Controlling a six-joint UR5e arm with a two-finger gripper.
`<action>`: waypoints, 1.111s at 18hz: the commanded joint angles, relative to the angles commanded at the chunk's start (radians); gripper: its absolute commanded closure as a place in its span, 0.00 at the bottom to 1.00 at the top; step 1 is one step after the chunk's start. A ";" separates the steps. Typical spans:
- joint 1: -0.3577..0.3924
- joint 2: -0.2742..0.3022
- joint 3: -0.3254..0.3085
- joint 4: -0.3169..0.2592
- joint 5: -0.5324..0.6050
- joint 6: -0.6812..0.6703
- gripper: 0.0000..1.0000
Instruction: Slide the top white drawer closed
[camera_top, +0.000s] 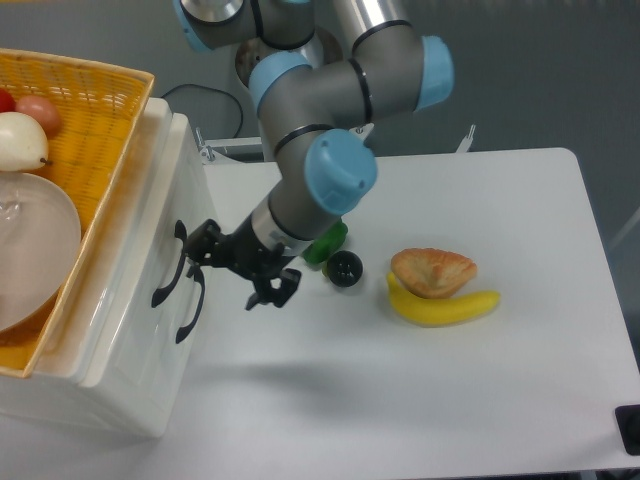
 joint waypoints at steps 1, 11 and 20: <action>0.014 0.002 0.000 0.002 0.002 0.075 0.00; 0.061 0.005 0.035 0.074 0.263 0.425 0.00; 0.086 0.038 0.037 0.077 0.485 0.640 0.00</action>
